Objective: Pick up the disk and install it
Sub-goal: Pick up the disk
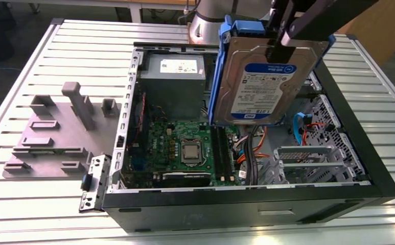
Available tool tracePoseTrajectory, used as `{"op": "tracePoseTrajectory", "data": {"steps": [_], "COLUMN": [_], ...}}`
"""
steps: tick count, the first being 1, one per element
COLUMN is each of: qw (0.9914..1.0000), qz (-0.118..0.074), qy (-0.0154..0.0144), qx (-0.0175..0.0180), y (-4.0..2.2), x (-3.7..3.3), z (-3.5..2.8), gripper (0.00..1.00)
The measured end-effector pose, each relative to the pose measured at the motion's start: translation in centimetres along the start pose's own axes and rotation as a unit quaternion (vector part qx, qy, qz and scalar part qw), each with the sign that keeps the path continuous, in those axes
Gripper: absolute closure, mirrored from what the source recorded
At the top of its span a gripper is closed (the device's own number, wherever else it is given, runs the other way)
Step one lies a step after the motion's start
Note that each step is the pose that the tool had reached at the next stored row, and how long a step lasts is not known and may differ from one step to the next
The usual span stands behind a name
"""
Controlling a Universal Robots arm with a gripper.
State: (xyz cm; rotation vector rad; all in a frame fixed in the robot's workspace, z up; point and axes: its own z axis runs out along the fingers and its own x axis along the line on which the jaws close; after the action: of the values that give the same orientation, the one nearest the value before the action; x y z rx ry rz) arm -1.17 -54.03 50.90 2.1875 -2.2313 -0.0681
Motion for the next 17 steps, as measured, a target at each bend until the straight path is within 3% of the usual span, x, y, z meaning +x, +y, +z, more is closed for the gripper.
{"op": "tracePoseTrajectory", "data": {"steps": [8,17], "qw": [1.0,1.0], "qz": [0.0,0.0], "qy": [0.0,0.0001], "qx": [0.0,0.0], "y": [-0.04,-0.05], "x": [0.6,0.61], "z": [0.58,0.64], "gripper": [0.65,0.65]}}
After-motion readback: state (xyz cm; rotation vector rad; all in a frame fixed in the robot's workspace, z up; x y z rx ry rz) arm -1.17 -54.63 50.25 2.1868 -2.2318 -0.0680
